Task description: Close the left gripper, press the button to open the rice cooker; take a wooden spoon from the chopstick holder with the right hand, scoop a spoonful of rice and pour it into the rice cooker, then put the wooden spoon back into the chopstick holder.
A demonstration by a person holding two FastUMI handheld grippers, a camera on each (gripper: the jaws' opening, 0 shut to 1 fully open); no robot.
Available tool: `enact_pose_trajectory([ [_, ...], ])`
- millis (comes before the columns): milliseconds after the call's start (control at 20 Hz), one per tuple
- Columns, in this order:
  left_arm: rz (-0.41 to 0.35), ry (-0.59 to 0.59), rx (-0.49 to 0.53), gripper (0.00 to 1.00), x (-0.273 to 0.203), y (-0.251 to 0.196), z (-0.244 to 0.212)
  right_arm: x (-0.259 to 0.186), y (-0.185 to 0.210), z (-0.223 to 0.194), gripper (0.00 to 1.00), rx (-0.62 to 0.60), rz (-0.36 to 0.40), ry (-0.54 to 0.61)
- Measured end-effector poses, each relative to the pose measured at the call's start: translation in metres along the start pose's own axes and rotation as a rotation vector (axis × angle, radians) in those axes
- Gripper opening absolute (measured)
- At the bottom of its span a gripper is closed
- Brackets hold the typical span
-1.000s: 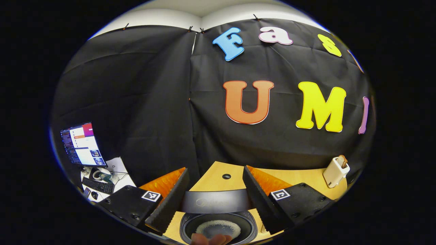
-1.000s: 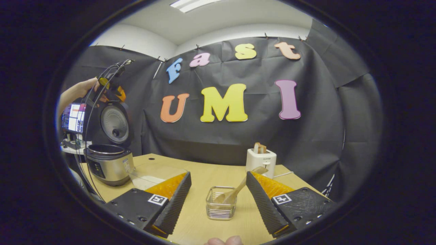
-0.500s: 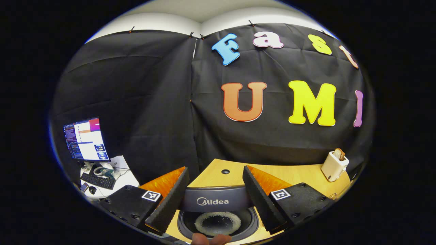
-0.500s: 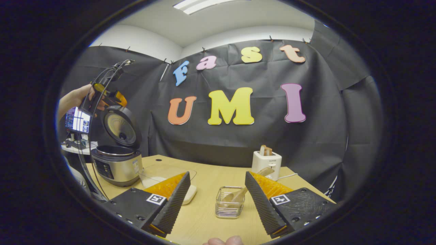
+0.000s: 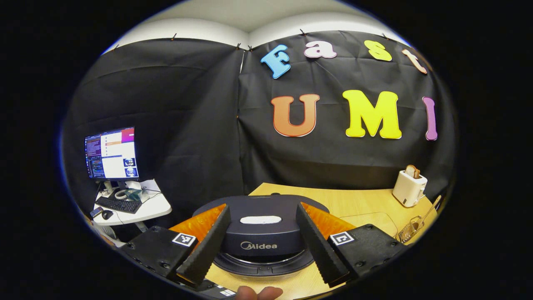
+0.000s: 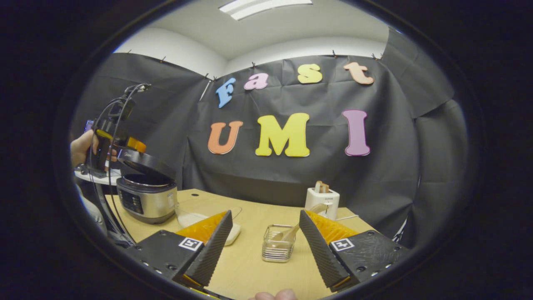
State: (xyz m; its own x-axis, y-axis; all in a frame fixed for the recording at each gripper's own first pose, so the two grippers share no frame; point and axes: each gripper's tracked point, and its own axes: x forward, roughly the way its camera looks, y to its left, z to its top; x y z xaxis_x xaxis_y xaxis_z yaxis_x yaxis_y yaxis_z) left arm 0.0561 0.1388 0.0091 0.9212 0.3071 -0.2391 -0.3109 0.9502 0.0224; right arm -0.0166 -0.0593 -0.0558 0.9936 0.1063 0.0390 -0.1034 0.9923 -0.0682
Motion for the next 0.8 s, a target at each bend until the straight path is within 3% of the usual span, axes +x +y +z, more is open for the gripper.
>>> enact_pose_trajectory([
  [500,0.015,-0.001,-0.010,1.00,-0.009,-0.002,-0.057,0.005,0.017,-0.012,0.96,0.007,0.030,0.034],
  [800,0.009,-0.056,0.013,1.00,-0.010,-0.003,-0.058,0.013,0.030,-0.022,0.96,0.027,0.055,0.050],
])
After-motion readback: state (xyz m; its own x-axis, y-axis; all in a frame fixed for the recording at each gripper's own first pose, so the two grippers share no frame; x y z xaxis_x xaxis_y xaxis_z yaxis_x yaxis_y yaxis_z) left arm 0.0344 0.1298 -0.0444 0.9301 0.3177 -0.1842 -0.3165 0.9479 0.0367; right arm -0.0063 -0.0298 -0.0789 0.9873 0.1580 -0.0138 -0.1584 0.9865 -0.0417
